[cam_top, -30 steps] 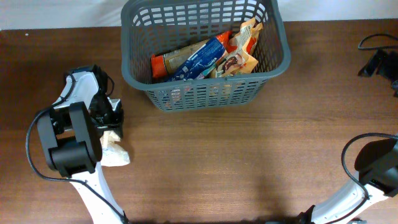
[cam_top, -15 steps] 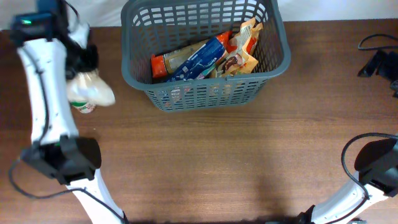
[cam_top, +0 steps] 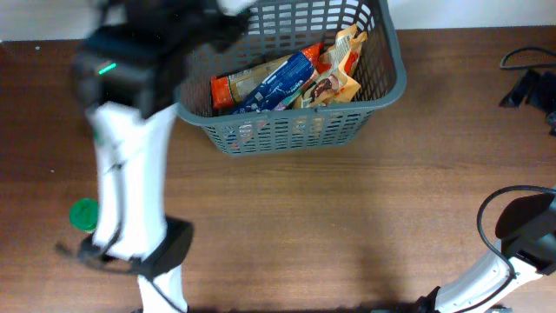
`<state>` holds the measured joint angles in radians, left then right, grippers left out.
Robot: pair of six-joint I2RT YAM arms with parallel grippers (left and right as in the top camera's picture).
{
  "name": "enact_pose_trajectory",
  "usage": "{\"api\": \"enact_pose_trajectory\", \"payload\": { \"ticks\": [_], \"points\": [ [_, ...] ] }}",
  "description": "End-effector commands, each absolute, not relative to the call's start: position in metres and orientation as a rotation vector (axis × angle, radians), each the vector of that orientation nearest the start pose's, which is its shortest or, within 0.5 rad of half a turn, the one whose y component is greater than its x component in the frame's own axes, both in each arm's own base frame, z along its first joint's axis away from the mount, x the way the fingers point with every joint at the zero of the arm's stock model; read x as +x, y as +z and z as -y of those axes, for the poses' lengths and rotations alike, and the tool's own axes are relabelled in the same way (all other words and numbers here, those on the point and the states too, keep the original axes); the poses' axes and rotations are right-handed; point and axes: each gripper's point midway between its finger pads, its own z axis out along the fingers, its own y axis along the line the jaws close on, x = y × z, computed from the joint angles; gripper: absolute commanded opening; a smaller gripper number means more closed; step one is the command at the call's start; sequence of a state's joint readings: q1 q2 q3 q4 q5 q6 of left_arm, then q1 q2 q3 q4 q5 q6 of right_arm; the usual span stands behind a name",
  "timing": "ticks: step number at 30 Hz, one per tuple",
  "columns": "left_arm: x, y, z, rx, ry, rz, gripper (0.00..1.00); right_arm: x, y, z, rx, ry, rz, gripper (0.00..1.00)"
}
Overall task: Pack container
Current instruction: 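Carry the cream bag into the basket and release it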
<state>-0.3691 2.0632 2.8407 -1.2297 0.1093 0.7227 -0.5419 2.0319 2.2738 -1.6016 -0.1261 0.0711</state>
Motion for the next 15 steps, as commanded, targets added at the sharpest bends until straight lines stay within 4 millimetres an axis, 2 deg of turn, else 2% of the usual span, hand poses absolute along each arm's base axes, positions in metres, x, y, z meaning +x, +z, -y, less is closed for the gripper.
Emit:
{"api": "enact_pose_trajectory", "payload": {
  "ticks": [1, 2, 3, 4, 6, 9, 11, 12, 13, 14, 15],
  "points": [
    [0.486, 0.356, 0.259, 1.395, 0.097, -1.728, 0.02, 0.363, 0.233, 0.192, 0.855, 0.114, -2.761, 0.99],
    [0.494, 0.330, 0.267, 1.430, 0.130, -1.767, 0.02, 0.363, 0.233, 0.192, 0.855, 0.114, -2.761, 0.99],
    [0.501, 0.313, 0.267, 1.439, 0.182, -1.808, 0.02, 0.363, 0.233, 0.192, 0.855, 0.114, -2.760, 0.99],
    [0.510, 0.294, 0.261, 1.440, 0.277, -1.863, 0.02, 0.363, 0.233, 0.192, 0.855, 0.114, -2.761, 0.99],
    [0.529, 0.267, 0.236, 1.364, 0.501, -1.987, 0.02, 0.363, 0.233, 0.192, 0.855, 0.114, -2.760, 0.99],
    [0.545, 0.246, 0.212, 1.261, 0.556, -2.093, 0.02, 0.363, 0.233, 0.192, 0.855, 0.114, -2.760, 0.99],
    [0.551, 0.242, 0.197, 1.185, 0.548, -2.143, 0.05, 0.363, 0.233, 0.192, 0.855, 0.114, -2.760, 0.99],
    [0.553, 0.242, 0.191, 1.148, 0.538, -2.163, 0.16, 0.363, 0.233, 0.192, 0.855, 0.114, -2.760, 0.99],
    [0.555, 0.243, 0.182, 1.079, 0.526, -2.192, 0.65, 0.363, 0.233, 0.192, 0.855, 0.114, -2.760, 0.99],
    [0.555, 0.249, 0.180, 1.017, 0.506, -2.206, 0.99, 0.363, 0.233, 0.192, 0.855, 0.114, -2.760, 0.99],
    [0.552, 0.257, 0.179, 0.961, 0.485, -2.214, 0.99, 0.363, 0.233, 0.192, 0.855, 0.114, -2.760, 0.99]
  ]
}}
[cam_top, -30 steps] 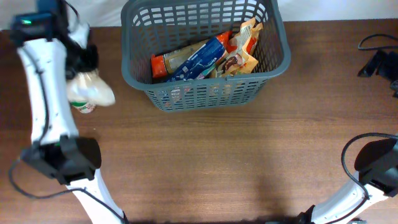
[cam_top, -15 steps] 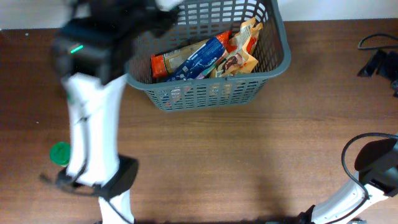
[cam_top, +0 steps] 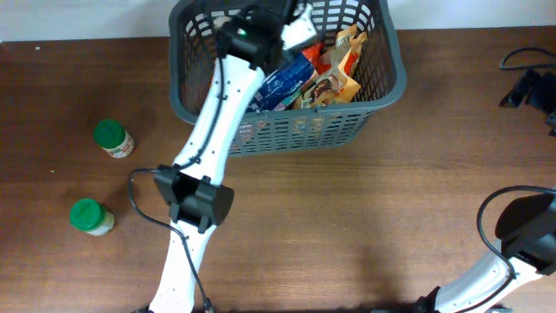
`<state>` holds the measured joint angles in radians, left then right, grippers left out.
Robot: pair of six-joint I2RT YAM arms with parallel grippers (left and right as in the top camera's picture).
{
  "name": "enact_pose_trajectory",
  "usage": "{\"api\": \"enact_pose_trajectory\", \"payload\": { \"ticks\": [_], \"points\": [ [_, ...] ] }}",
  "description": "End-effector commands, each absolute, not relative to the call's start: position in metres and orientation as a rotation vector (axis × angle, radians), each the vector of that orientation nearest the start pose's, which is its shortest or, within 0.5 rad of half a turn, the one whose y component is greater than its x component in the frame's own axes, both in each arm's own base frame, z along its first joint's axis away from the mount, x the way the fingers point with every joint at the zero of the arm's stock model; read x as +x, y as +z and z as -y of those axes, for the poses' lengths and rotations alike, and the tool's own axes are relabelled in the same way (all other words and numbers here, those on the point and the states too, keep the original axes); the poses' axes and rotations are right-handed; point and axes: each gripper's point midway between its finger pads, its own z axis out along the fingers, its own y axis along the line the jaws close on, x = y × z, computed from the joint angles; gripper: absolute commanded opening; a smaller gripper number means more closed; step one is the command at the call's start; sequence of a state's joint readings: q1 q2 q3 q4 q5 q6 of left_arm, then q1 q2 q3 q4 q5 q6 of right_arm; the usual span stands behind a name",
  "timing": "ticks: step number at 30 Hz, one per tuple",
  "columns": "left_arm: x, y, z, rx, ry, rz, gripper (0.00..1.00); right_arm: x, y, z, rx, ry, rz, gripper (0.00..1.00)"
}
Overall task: Pack container
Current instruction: 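Carry the cream bag into the basket and release it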
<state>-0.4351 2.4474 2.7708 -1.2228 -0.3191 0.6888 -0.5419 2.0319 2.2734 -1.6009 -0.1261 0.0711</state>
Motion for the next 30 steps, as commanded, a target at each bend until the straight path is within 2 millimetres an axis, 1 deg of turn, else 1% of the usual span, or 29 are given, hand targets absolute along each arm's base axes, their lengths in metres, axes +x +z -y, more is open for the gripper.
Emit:
{"api": "enact_pose_trajectory", "payload": {
  "ticks": [1, 2, 3, 6, 7, 9, 10, 11, 12, 13, 14, 15, 16, 17, 18, 19, 20, 21, 23, 25, 27, 28, 29, 30],
  "points": [
    [0.543, 0.273, 0.179, 0.905, 0.459, -2.213, 0.99, 0.363, 0.233, 0.192, 0.855, 0.114, -2.761, 0.99],
    [0.532, 0.292, 0.178, 0.893, 0.448, -2.196, 0.99, 0.363, 0.233, 0.192, 0.855, 0.114, -2.760, 0.99],
    [0.525, 0.304, 0.176, 0.889, 0.445, -2.186, 0.99, 0.363, 0.233, 0.192, 0.855, 0.114, -2.761, 0.99],
    [0.486, 0.358, 0.160, 0.838, 0.415, -2.149, 0.99, 0.363, 0.233, 0.192, 0.855, 0.114, -2.760, 0.99],
    [0.467, 0.381, 0.149, 0.767, 0.390, -2.146, 0.99, 0.363, 0.233, 0.192, 0.855, 0.114, -2.760, 0.99],
    [0.442, 0.412, 0.121, 0.646, 0.351, -2.147, 0.99, 0.363, 0.233, 0.192, 0.855, 0.114, -2.760, 0.99],
    [0.433, 0.423, 0.105, 0.580, 0.343, -2.151, 0.99, 0.363, 0.233, 0.192, 0.855, 0.114, -2.761, 0.99],
    [0.425, 0.431, 0.087, 0.516, 0.344, -2.159, 0.99, 0.363, 0.233, 0.192, 0.855, 0.114, -2.760, 0.99],
    [0.418, 0.434, 0.069, 0.484, 0.339, -2.177, 0.99, 0.363, 0.233, 0.192, 0.855, 0.114, -2.760, 0.99],
    [0.414, 0.433, 0.054, 0.456, 0.337, -2.198, 0.99, 0.363, 0.233, 0.192, 0.855, 0.114, -2.760, 0.99],
    [0.411, 0.429, 0.033, 0.415, 0.339, -2.237, 0.99, 0.363, 0.233, 0.192, 0.855, 0.114, -2.760, 0.99],
    [0.409, 0.425, 0.021, 0.384, 0.334, -2.263, 0.99, 0.363, 0.233, 0.192, 0.855, 0.114, -2.760, 0.99],
    [0.411, 0.417, -0.005, 0.306, 0.322, -2.308, 0.99, 0.363, 0.233, 0.192, 0.855, 0.114, -2.760, 0.99],
    [0.411, 0.402, -0.034, 0.220, 0.332, -2.373, 0.99, 0.363, 0.233, 0.192, 0.855, 0.114, -2.760, 0.99],
    [0.411, 0.393, -0.047, 0.166, 0.337, -2.409, 0.99, 0.363, 0.233, 0.192, 0.855, 0.114, -2.760, 0.99],
    [0.409, 0.373, -0.072, 0.037, 0.335, -2.481, 0.99, 0.363, 0.233, 0.192, 0.855, 0.114, -2.761, 0.99],
    [0.407, 0.350, -0.091, -0.061, 0.309, -2.554, 0.99, 0.363, 0.233, 0.192, 0.855, 0.114, -2.760, 0.99],
    [0.407, 0.329, -0.103, -0.112, 0.272, -2.614, 0.99, 0.363, 0.233, 0.192, 0.855, 0.114, -2.760, 0.99],
    [0.406, 0.263, -0.126, -0.209, 0.143, -2.776, 0.99, 0.363, 0.233, 0.192, 0.855, 0.114, -2.760, 0.99],
    [0.407, 0.225, -0.136, -0.263, 0.072, -2.852, 0.99, 0.363, 0.233, 0.192, 0.855, 0.114, -2.760, 0.99],
    [0.411, 0.179, -0.145, -0.311, -0.004, -2.920, 0.99, 0.363, 0.233, 0.192, 0.855, 0.114, -2.760, 0.99],
    [0.415, 0.161, -0.147, -0.319, -0.020, -2.949, 0.99, 0.363, 0.233, 0.192, 0.855, 0.114, -2.761, 0.99],
    [0.417, 0.154, -0.148, -0.321, -0.024, -2.960, 0.99, 0.363, 0.233, 0.192, 0.855, 0.114, -2.761, 0.99],
    [0.421, 0.138, -0.149, -0.327, -0.035, -2.986, 0.99, 0.363, 0.233, 0.192, 0.855, 0.114, -2.760, 0.99]
  ]
}}
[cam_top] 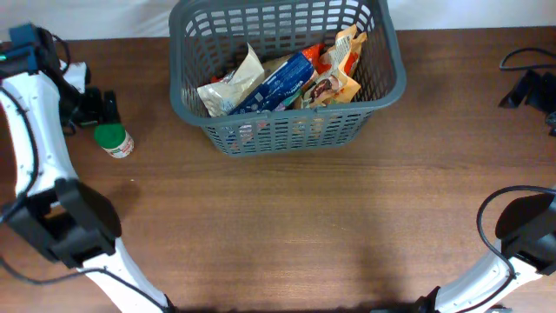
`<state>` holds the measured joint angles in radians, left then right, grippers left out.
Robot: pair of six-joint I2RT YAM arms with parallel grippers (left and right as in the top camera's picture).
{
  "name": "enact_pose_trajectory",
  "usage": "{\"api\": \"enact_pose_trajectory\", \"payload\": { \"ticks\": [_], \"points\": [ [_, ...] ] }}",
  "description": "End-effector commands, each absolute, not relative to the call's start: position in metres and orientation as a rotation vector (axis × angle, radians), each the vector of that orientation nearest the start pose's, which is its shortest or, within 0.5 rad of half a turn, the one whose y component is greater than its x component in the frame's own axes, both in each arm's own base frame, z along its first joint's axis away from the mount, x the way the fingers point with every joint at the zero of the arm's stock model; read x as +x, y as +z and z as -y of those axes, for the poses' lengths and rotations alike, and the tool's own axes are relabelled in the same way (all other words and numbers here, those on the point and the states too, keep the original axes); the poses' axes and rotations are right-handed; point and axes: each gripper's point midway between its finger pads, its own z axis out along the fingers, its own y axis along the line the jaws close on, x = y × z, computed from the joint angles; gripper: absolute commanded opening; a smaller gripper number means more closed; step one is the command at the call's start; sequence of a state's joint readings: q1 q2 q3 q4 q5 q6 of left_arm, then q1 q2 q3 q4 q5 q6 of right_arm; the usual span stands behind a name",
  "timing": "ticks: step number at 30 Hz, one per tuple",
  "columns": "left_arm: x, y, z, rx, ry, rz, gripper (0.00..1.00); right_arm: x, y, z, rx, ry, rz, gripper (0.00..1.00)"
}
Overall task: Pack container
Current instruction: 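Carry the cream bag into the basket and release it, then grasp the upper green-lidded jar with the left gripper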
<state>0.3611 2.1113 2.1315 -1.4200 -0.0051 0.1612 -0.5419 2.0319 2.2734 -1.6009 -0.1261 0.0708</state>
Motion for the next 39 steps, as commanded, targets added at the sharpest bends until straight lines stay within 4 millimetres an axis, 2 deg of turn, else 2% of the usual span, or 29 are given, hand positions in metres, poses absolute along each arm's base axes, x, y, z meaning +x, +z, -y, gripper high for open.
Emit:
{"api": "enact_pose_trajectory", "payload": {
  "ticks": [1, 6, 9, 13, 18, 19, 24, 26, 28, 31, 34, 37, 39],
  "points": [
    [0.422, 0.129, -0.150, -0.353, -0.044, -3.002, 0.99, 0.363, 0.233, 0.192, 0.855, 0.114, -2.760, 0.99],
    [0.429, 0.077, -0.154, -0.402, -0.070, -3.079, 0.99, 0.363, 0.233, 0.192, 0.855, 0.114, -2.760, 0.99],
    [0.435, 0.058, -0.160, -0.383, -0.045, -3.090, 0.99, 0.363, 0.233, 0.192, 0.855, 0.114, -2.761, 0.99],
    [0.443, 0.043, -0.163, -0.379, -0.040, -3.078, 0.99, 0.363, 0.233, 0.192, 0.855, 0.114, -2.761, 0.99],
    [0.442, 0.026, -0.162, -0.383, -0.057, -3.109, 0.99, 0.363, 0.233, 0.192, 0.855, 0.114, -2.761, 0.99],
    [0.442, 0.020, -0.162, -0.383, -0.061, -3.117, 0.97, 0.363, 0.233, 0.192, 0.855, 0.114, -2.760, 0.99],
    [0.446, 0.016, -0.163, -0.380, -0.055, -3.104, 0.95, 0.363, 0.233, 0.192, 0.855, 0.114, -2.760, 0.99],
    [0.447, 0.016, -0.164, -0.380, -0.054, -3.102, 0.89, 0.363, 0.233, 0.192, 0.855, 0.114, -2.760, 0.99],
    [0.446, 0.016, -0.163, -0.380, -0.055, -3.105, 0.69, 0.363, 0.233, 0.192, 0.855, 0.114, -2.760, 0.99],
    [0.445, 0.016, -0.163, -0.381, -0.058, -3.110, 0.46, 0.363, 0.233, 0.192, 0.855, 0.114, -2.761, 0.99],
    [0.442, 0.017, -0.162, -0.384, -0.062, -3.123, 0.36, 0.363, 0.233, 0.192, 0.855, 0.114, -2.761, 0.99],
    [0.442, 0.025, -0.162, -0.384, -0.064, -3.124, 0.13, 0.363, 0.233, 0.192, 0.855, 0.114, -2.761, 0.99],
    [0.448, 0.043, -0.163, -0.377, -0.055, -3.103, 0.12, 0.363, 0.233, 0.192, 0.855, 0.114, -2.761, 0.99]
  ]
}}
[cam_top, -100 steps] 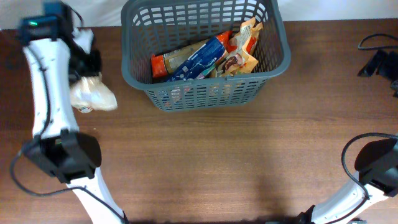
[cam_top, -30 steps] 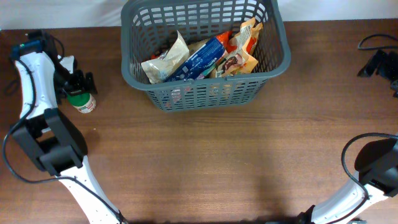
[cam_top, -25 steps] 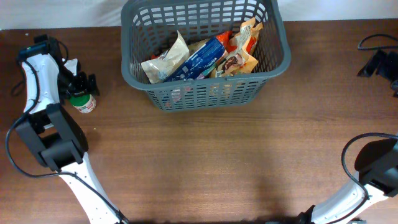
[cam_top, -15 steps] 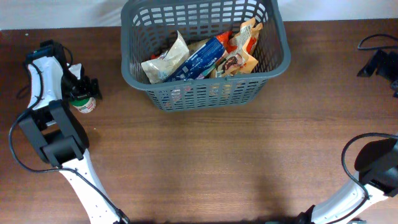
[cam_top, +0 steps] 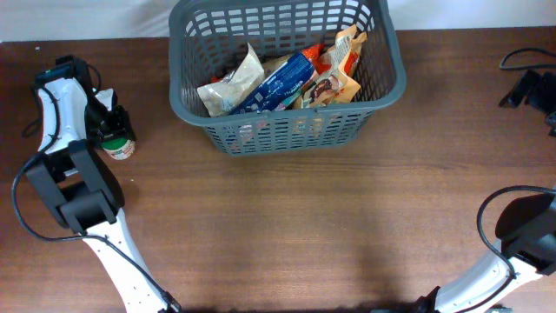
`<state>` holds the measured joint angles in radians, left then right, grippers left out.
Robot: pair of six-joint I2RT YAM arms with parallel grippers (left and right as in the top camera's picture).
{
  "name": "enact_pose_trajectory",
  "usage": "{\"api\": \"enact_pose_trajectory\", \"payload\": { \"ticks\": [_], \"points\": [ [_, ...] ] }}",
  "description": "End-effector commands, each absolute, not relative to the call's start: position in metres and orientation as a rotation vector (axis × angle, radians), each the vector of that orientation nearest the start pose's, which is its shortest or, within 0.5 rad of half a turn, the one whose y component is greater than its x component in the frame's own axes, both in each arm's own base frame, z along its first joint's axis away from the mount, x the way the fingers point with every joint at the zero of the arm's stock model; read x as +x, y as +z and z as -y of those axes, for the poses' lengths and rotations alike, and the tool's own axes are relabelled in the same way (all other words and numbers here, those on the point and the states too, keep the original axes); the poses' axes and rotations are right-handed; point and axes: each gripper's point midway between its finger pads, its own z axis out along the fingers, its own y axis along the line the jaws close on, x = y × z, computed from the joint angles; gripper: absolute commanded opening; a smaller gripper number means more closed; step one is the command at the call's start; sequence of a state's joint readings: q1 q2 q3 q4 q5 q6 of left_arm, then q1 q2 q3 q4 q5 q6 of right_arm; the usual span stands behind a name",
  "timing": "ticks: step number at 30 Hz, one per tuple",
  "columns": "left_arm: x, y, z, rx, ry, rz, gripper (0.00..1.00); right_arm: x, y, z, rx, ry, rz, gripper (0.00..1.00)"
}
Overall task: Pack container
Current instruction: 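Grasp the upper green-lidded jar with the left gripper, then drop the green jar into the basket and withdraw left gripper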
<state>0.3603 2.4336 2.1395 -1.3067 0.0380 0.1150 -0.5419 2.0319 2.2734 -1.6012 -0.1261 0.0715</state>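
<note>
A grey plastic basket [cam_top: 287, 135] stands at the back middle of the table. In it lie a white packet [cam_top: 233, 83], a blue packet [cam_top: 282, 83] and orange snack packets [cam_top: 334, 74]. A small jar with a green lid [cam_top: 118, 146] stands on the table at the far left. My left gripper [cam_top: 111, 127] is down on the jar's lid, with black fingers on either side of it. From overhead the grip itself is not clear. My right gripper is out of view; only part of its arm [cam_top: 521, 230] shows at the lower right.
The left arm's dark links [cam_top: 74, 187] lie over the left side of the table and hide what is beneath them. Black cables and gear [cam_top: 530, 83] sit at the far right edge. Brown wooden tabletop [cam_top: 330, 226] lies in front of the basket.
My left gripper has moved from just behind and left of the green-lidded jar onto its lid. The jar stands in nearly the same spot. The basket's contents are unchanged.
First my left arm was a blur over the left table and basket, with a green-lidded jar visible at front left. Then it held a white packet over the basket. Later the packet lay in the basket and the gripper was beside a jar, where it now sits.
</note>
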Motion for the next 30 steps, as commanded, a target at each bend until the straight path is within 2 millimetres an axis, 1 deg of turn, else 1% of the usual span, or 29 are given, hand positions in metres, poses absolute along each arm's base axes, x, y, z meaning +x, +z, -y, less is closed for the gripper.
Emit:
{"api": "enact_pose_trajectory", "payload": {
  "ticks": [1, 2, 3, 5, 6, 7, 8, 9, 10, 12, 13, 14, 15, 16, 17, 18, 19, 20, 21, 22, 23, 24, 25, 26, 27, 28, 29, 30],
  "points": [
    [0.450, 0.053, -0.164, -0.376, -0.051, -3.092, 0.12, 0.363, 0.233, 0.192, 0.855, 0.114, -2.760, 0.99],
    [0.451, 0.060, -0.164, -0.375, -0.048, -3.084, 0.11, 0.363, 0.233, 0.192, 0.855, 0.114, -2.760, 0.99],
    [0.454, 0.074, -0.163, -0.370, -0.056, -3.068, 0.11, 0.363, 0.233, 0.192, 0.855, 0.114, -2.760, 0.99],
    [0.460, 0.101, -0.157, -0.357, -0.099, -3.025, 0.05, 0.363, 0.233, 0.192, 0.855, 0.114, -2.760, 0.99],
    [0.466, 0.133, -0.149, -0.331, -0.121, -2.968, 0.02, 0.363, 0.233, 0.192, 0.855, 0.114, -2.760, 0.99],
    [0.470, 0.157, -0.143, -0.306, -0.130, -2.915, 0.02, 0.363, 0.233, 0.192, 0.855, 0.114, -2.761, 0.99],
    [0.474, 0.175, -0.138, -0.284, -0.136, -2.871, 0.02, 0.363, 0.233, 0.192, 0.855, 0.114, -2.760, 0.99],
    [0.480, 0.215, -0.123, -0.227, -0.162, -2.766, 0.02, 0.363, 0.233, 0.192, 0.855, 0.114, -2.761, 0.99],
    [0.483, 0.244, -0.110, -0.180, -0.181, -2.683, 0.02, 0.363, 0.233, 0.192, 0.855, 0.114, -2.760, 0.99],
    [0.485, 0.305, -0.079, -0.041, -0.216, -2.497, 0.02, 0.363, 0.233, 0.192, 0.855, 0.114, -2.760, 0.99],
    [0.484, 0.344, -0.054, 0.089, -0.230, -2.372, 0.02, 0.363, 0.233, 0.192, 0.855, 0.114, -2.761, 0.99],
    [0.476, 0.379, -0.031, 0.193, -0.229, -2.271, 0.02, 0.363, 0.233, 0.192, 0.855, 0.114, -2.761, 0.99],
    [0.467, 0.415, -0.001, 0.321, -0.202, -2.155, 0.02, 0.363, 0.233, 0.192, 0.855, 0.114, -2.760, 0.99],
    [0.456, 0.441, 0.031, 0.460, -0.179, -2.056, 0.02, 0.363, 0.233, 0.192, 0.855, 0.114, -2.760, 0.99],
    [0.442, 0.459, 0.066, 0.603, -0.157, -1.973, 0.02, 0.363, 0.233, 0.192, 0.855, 0.114, -2.760, 0.99],
    [0.436, 0.463, 0.089, 0.684, -0.135, -1.940, 0.02, 0.363, 0.233, 0.192, 0.855, 0.114, -2.761, 0.99],
    [0.432, 0.462, 0.106, 0.737, -0.115, -1.929, 0.02, 0.363, 0.233, 0.192, 0.855, 0.114, -2.760, 0.99],
    [0.431, 0.458, 0.118, 0.769, -0.092, -1.931, 0.02, 0.363, 0.233, 0.192, 0.855, 0.114, -2.761, 0.99],
    [0.434, 0.447, 0.131, 0.811, -0.055, -1.952, 0.02, 0.363, 0.233, 0.192, 0.855, 0.114, -2.760, 0.99],
    [0.438, 0.438, 0.138, 0.834, -0.021, -1.973, 0.02, 0.363, 0.233, 0.192, 0.855, 0.114, -2.761, 0.99],
    [0.448, 0.419, 0.148, 0.861, 0.032, -2.018, 0.02, 0.363, 0.233, 0.192, 0.855, 0.114, -2.761, 0.99],
    [0.459, 0.400, 0.154, 0.873, 0.072, -2.060, 0.02, 0.363, 0.233, 0.192, 0.855, 0.114, -2.761, 0.99],
    [0.472, 0.382, 0.157, 0.881, 0.104, -2.099, 0.06, 0.363, 0.233, 0.192, 0.855, 0.114, -2.760, 0.99],
    [0.479, 0.369, 0.158, 0.887, 0.113, -2.124, 0.10, 0.363, 0.233, 0.192, 0.855, 0.114, -2.760, 0.99],
    [0.490, 0.348, 0.161, 0.895, 0.115, -2.164, 0.23, 0.363, 0.233, 0.192, 0.855, 0.114, -2.760, 0.99],
    [0.507, 0.321, 0.159, 0.850, 0.120, -2.228, 0.34, 0.363, 0.233, 0.192, 0.855, 0.114, -2.760, 0.99],
    [0.516, 0.306, 0.156, 0.810, 0.122, -2.267, 0.36, 0.363, 0.233, 0.192, 0.855, 0.114, -2.760, 0.99],
    [0.523, 0.293, 0.153, 0.788, 0.121, -2.295, 0.41, 0.363, 0.233, 0.192, 0.855, 0.114, -2.760, 0.99]
  ]
}}
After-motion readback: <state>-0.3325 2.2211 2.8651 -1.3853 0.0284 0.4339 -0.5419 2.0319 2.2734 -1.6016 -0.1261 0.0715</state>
